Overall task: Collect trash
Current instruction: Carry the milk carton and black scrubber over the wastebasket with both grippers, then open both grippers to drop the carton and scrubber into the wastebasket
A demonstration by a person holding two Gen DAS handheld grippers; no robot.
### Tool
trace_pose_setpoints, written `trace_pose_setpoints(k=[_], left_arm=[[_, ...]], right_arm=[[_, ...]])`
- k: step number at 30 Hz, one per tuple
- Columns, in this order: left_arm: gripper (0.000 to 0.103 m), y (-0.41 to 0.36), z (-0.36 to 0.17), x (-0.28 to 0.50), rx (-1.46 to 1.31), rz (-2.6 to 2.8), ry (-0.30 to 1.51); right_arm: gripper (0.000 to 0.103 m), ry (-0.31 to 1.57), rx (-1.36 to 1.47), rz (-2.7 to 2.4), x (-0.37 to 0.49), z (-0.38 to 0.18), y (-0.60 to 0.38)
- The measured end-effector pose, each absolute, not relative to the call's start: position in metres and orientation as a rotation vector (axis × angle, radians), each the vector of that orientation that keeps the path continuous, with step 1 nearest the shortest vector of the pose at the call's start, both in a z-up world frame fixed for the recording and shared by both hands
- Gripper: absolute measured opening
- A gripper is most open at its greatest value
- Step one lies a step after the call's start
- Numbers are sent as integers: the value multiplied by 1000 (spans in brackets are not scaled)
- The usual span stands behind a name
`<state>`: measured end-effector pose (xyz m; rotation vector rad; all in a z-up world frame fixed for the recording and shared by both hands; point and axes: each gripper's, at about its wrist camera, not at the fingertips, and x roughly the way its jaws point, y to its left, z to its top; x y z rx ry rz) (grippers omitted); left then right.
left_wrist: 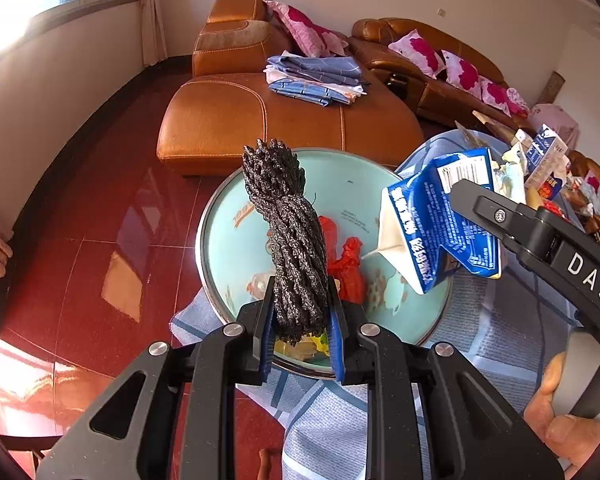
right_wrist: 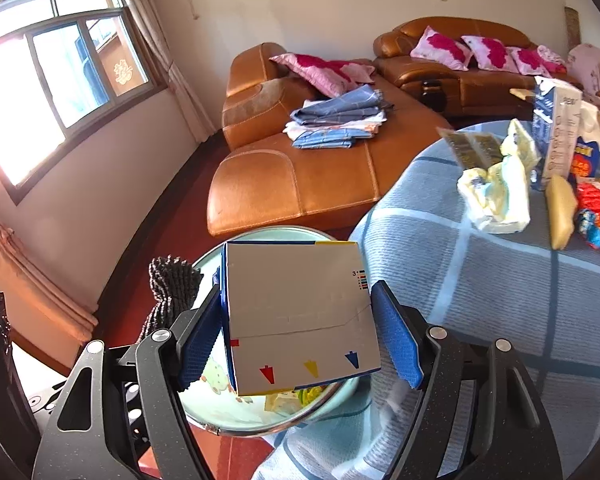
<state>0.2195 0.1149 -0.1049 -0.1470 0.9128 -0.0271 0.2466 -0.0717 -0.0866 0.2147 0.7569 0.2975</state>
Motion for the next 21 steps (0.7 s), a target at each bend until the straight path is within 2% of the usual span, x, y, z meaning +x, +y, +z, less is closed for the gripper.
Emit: trace_pose_setpoints(k=[9,12,14,15,17,21], left_arm=[[22,114,-109,224,-142,-21,920],[23,114,-110,225,-139,-16,926],[25,112,-109,226,-141,-10,931],[28,112,-108,227,-142,-6,931],[49,111,-105,227,-138,4,925],[62,107,-96,227,-97,44,896]], right_arm=[[75,767,268,317,252,-88,-78],[83,740,282,328,249,-80,-82],[85,721,281,323,247,-73,-85],[85,717,287,320,246,-71,-87],[85,706,301,311,243,-67,-93],[85,688,301,270,235,-60,-105]])
